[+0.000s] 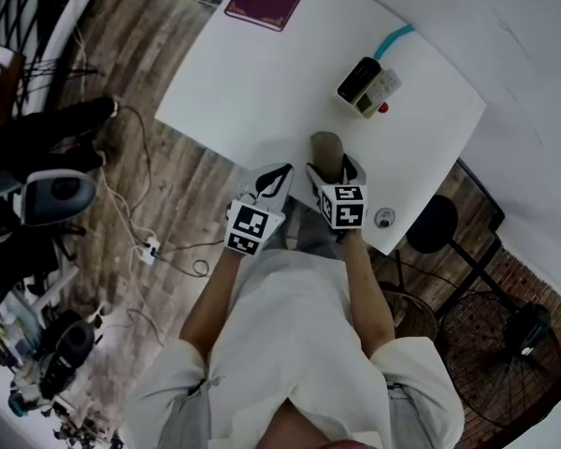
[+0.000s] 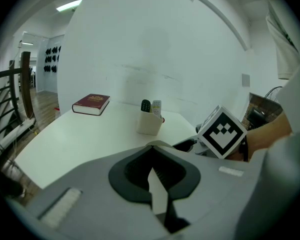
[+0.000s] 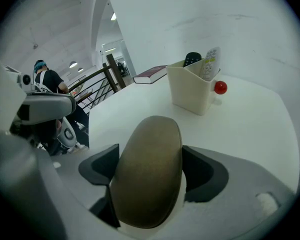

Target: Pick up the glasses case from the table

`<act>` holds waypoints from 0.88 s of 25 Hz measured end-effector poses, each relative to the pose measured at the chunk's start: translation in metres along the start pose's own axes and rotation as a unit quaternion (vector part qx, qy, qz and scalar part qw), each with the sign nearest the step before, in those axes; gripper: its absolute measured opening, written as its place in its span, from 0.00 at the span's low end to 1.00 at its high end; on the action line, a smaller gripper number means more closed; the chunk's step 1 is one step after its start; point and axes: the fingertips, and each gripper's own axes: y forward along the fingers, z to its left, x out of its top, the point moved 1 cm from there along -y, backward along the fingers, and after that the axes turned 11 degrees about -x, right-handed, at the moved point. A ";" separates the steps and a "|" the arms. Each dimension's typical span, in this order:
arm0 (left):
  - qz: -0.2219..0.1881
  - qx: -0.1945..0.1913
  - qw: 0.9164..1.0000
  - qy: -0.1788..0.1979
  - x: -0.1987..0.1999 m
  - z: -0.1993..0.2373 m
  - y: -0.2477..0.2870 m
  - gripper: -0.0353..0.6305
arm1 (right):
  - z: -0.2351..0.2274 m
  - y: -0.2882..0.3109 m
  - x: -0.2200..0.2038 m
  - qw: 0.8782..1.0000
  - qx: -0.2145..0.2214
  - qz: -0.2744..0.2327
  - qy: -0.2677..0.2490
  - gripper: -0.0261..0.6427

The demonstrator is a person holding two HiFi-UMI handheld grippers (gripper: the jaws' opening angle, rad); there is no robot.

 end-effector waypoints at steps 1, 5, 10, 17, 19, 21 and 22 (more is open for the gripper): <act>0.000 0.000 1.000 0.001 0.000 0.000 -0.001 0.08 | 0.001 -0.002 0.001 1.000 0.002 -0.005 0.004 0.63; -0.004 0.001 1.000 0.004 0.000 -0.002 -0.005 0.08 | 0.004 -0.016 0.010 1.000 0.006 -0.029 0.008 0.63; -0.014 -0.003 1.000 0.016 0.009 -0.006 -0.010 0.08 | 0.005 -0.041 0.034 0.997 0.008 -0.075 0.005 0.63; -0.040 -0.010 0.998 0.037 0.032 -0.012 -0.019 0.08 | 0.002 -0.085 0.071 0.989 0.000 -0.148 0.009 0.63; -0.052 -0.013 0.998 0.045 0.043 -0.014 -0.024 0.08 | 0.001 -0.099 0.082 0.985 -0.002 -0.171 0.009 0.63; -0.064 -0.015 0.996 0.056 0.055 -0.017 -0.028 0.08 | 0.000 -0.113 0.093 0.981 -0.005 -0.194 0.007 0.63; -0.071 -0.017 0.995 0.062 0.061 -0.018 -0.031 0.08 | 0.000 -0.121 0.097 0.979 -0.006 -0.205 0.006 0.63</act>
